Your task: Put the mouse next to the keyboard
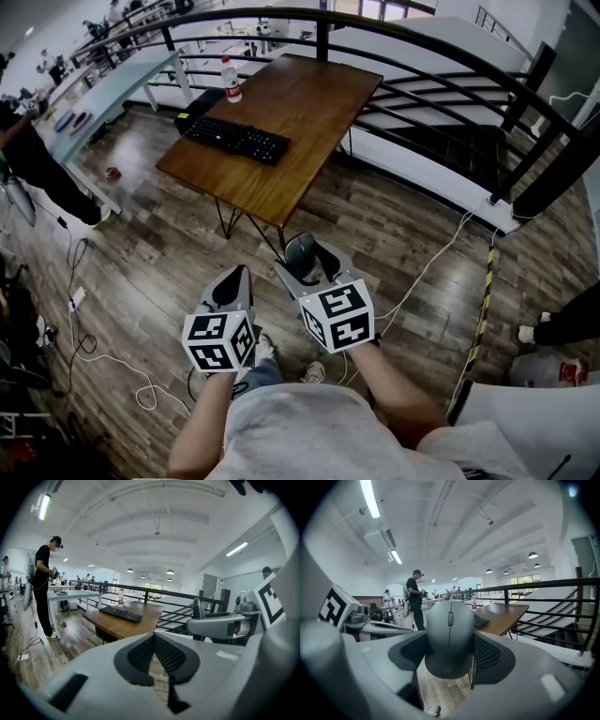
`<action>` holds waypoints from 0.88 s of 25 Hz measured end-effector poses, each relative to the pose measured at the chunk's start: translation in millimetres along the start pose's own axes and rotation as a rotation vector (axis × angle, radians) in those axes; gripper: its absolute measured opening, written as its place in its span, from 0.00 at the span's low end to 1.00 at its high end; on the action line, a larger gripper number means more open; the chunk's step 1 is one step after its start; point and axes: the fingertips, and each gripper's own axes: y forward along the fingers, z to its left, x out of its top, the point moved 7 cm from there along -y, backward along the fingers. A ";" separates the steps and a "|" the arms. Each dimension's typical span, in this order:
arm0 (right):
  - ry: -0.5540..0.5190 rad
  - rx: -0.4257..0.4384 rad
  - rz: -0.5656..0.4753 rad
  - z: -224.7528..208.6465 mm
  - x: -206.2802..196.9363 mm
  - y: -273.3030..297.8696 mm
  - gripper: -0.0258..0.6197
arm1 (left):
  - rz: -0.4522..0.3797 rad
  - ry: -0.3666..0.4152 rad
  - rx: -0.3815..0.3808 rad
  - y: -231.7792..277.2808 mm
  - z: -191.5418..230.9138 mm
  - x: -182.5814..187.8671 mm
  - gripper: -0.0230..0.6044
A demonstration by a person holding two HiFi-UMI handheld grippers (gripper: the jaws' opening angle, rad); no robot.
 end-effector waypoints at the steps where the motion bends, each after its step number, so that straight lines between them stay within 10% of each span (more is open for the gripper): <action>1: 0.000 0.000 0.003 0.1 -0.2 3.5 0.51 | 0.000 -0.003 0.000 2.1 2.9 -0.2 0.03; 22: 0.039 -0.075 0.071 5.0 45.8 177.2 0.51 | 0.032 -0.038 -0.104 109.3 153.1 53.3 0.03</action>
